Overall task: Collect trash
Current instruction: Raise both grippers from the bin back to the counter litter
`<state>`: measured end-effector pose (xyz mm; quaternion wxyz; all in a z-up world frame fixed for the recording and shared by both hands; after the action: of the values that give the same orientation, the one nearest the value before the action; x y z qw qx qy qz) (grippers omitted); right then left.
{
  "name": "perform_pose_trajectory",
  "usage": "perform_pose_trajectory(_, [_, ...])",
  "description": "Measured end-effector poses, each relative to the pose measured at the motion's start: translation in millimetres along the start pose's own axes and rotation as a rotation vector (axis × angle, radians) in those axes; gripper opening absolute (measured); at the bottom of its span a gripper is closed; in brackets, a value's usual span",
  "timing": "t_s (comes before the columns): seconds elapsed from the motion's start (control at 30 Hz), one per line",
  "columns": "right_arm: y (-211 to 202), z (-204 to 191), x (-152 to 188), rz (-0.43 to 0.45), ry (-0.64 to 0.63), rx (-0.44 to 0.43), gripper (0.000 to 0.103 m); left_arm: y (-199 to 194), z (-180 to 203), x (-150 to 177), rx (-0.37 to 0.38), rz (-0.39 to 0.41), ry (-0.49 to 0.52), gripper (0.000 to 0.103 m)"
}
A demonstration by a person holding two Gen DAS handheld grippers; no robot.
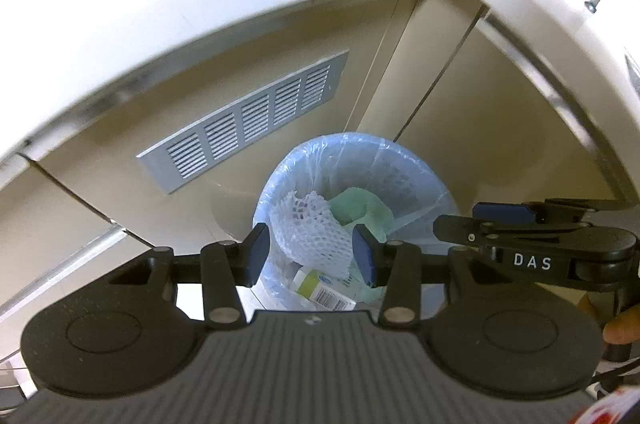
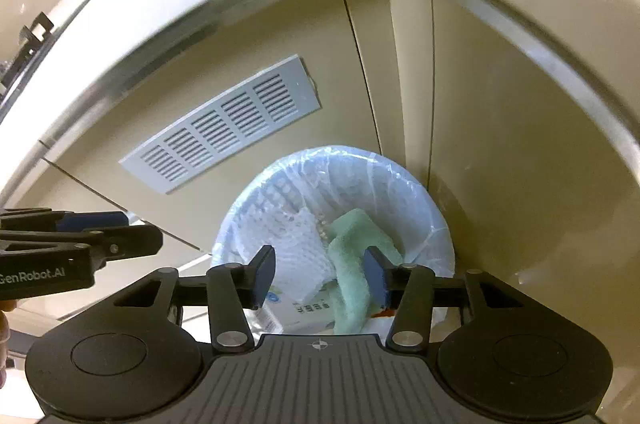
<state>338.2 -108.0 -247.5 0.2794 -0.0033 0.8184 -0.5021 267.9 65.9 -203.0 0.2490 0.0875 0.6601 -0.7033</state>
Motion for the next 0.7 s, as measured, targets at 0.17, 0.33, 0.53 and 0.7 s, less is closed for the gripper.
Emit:
perform_pose_trajectory(0.17, [-30.7, -10.9, -2.4, 0.040, 0.013, -0.003, 0.055, -34.0, -1.1, -5.0, 0.008, 0.038, 0.004, 0.041])
perform_pose_trajectory(0.33, [-58.9, -19.2, -5.2, 0.087, 0.028, -0.004, 0.057, -59.7, -0.2, -9.9, 0.015, 0.080, 0.015, 0.042])
perform_pose_trajectory(0.53, [-90.1, -28.2, -7.7, 0.138, 0.025, 0.004, 0.058, -85.8, 0.5, -15.9, 0.033, 0.131, 0.024, 0.042])
perform_pose_trajectory(0.7, [-112.5, -29.4, -11.4, 0.184, 0.029, 0.012, 0.058, -105.6, 3.0, -23.5, 0.047, 0.179, 0.033, 0.042])
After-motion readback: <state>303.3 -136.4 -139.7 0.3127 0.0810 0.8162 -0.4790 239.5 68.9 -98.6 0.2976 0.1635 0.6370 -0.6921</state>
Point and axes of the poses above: each gripper's, at about its wrist camera, not at the fingertips, and y roughly the way its jaws point, z to its right, x to its underside, the point moved 4 cm from there along y, roughly the way its jaws point, and after that the axes turned 1 degree about y, right-handed, at the moved point
